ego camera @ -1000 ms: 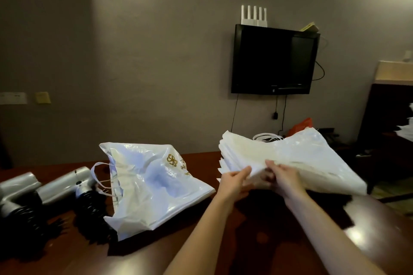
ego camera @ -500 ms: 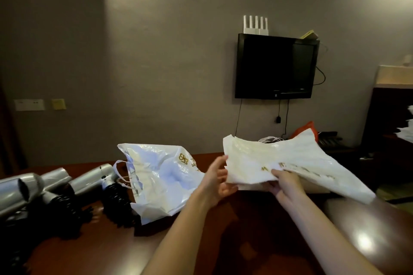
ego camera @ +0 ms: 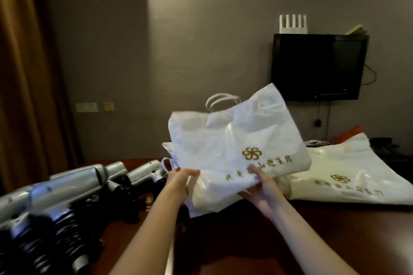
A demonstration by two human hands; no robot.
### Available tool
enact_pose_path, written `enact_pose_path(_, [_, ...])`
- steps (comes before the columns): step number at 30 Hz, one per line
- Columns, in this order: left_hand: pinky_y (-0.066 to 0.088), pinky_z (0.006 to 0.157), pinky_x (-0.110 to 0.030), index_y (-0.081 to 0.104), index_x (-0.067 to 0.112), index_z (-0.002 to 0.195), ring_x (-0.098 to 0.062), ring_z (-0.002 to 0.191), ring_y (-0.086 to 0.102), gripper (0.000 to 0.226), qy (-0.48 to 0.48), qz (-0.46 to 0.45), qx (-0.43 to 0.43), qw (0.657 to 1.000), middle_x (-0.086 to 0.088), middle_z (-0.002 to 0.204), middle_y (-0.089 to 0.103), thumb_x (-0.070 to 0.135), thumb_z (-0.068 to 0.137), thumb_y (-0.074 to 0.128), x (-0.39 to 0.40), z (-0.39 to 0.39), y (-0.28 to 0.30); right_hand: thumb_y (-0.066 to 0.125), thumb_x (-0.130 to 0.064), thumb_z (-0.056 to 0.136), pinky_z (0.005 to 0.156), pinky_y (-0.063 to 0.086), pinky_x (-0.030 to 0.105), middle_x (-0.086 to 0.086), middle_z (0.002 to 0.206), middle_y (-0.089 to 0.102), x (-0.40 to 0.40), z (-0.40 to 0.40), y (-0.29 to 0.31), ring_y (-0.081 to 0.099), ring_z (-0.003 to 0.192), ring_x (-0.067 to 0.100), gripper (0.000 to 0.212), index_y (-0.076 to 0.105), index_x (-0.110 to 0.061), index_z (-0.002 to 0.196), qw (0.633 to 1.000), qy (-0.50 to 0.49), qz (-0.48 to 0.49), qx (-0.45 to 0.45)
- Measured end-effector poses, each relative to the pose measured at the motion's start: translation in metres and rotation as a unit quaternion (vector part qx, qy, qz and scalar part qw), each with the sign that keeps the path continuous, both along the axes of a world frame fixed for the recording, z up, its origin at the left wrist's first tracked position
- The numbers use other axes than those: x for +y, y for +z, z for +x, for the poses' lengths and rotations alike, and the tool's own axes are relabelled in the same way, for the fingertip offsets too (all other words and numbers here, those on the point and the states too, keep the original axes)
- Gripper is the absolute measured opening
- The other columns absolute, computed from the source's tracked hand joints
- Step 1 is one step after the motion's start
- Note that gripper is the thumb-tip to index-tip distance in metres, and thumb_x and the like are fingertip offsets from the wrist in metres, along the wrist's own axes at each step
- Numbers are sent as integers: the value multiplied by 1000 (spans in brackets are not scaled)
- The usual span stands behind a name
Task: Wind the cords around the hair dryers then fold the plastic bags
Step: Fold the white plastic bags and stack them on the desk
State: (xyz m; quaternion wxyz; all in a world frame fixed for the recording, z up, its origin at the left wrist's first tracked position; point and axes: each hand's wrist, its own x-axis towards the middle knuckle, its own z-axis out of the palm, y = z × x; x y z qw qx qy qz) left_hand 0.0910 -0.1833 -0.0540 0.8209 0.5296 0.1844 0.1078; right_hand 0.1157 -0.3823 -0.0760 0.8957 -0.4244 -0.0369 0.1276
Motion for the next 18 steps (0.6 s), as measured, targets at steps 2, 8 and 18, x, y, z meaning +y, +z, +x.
enact_pose_path(2, [51, 59, -36, 57, -9, 108, -33, 73, 60, 36, -7, 8, 29, 1000, -22, 94, 64, -27, 78, 49, 11, -5, -22, 61, -19, 89, 62, 59, 38, 13, 112, 68, 8, 6, -19, 66, 90, 27, 35, 57, -11, 123, 998, -43, 26, 41])
enact_pose_path(8, [53, 61, -39, 62, 3, 107, -35, 83, 63, 20, -59, -36, 35, 997, -20, 98, 67, -1, 88, 57, 34, -15, -37, 51, 9, 91, 48, 57, 32, 16, 88, 70, 17, 19, -50, 67, 70, 29, 37, 51, 4, 129, 990, -78, -36, 108])
enact_pose_path(18, [57, 49, -31, 51, -10, 131, -32, 83, 64, 52, 42, -90, -50, 994, -26, 124, 62, -19, 80, 55, 53, 19, -28, 55, -7, 93, 50, 57, 30, 8, 77, 75, 2, 43, 22, 72, 64, 18, 14, 64, -6, 104, 996, -11, -81, -18])
